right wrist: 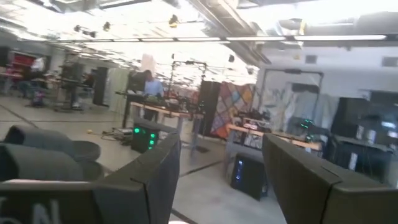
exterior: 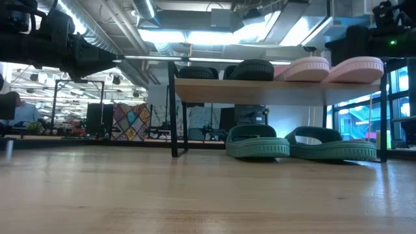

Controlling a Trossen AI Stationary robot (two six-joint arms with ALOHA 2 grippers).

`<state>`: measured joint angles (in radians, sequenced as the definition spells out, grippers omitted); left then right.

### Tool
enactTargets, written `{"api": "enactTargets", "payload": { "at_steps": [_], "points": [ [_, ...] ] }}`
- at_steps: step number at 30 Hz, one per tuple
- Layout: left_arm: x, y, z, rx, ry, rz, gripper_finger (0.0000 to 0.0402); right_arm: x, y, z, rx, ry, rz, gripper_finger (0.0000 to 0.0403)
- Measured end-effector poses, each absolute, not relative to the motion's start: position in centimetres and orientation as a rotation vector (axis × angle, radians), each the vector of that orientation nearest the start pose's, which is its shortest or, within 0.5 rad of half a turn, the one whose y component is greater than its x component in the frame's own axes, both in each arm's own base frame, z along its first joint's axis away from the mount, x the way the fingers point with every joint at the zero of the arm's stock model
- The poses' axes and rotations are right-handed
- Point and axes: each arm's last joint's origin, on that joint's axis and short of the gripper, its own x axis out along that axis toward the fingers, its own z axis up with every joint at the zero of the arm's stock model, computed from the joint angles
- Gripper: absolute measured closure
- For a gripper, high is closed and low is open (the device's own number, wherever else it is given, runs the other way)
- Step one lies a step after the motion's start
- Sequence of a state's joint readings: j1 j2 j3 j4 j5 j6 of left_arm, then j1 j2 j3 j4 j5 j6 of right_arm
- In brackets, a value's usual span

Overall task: Pick and place slides into the shelf
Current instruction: Return to Home Position

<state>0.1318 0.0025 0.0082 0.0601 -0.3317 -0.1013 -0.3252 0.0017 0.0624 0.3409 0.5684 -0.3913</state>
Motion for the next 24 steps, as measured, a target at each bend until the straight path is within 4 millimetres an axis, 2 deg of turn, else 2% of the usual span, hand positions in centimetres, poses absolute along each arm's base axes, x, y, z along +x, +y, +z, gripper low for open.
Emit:
{"api": "enactTargets", "payload": {
  "at_steps": [10,14,20,24],
  "points": [
    [9.4,2.2,17.2,-0.106,-0.089,0.460,0.0230,7.4,-4.0,21.5,-0.367,-0.220,-0.908,0.0178],
    [9.4,2.2,17.2,-0.106,-0.089,0.460,0.0230,7.6,-3.7,21.6,-0.398,-0.256,-0.771,0.0178],
    [9.4,2.2,17.2,-0.106,-0.089,0.460,0.0230,7.0,-3.3,23.8,-0.420,-0.337,-0.691,0.0178],
    [9.4,2.2,17.2,-0.106,-0.089,0.460,0.0230,6.7,-3.5,24.9,-0.427,-0.318,-0.718,0.0178]
  ]
}}
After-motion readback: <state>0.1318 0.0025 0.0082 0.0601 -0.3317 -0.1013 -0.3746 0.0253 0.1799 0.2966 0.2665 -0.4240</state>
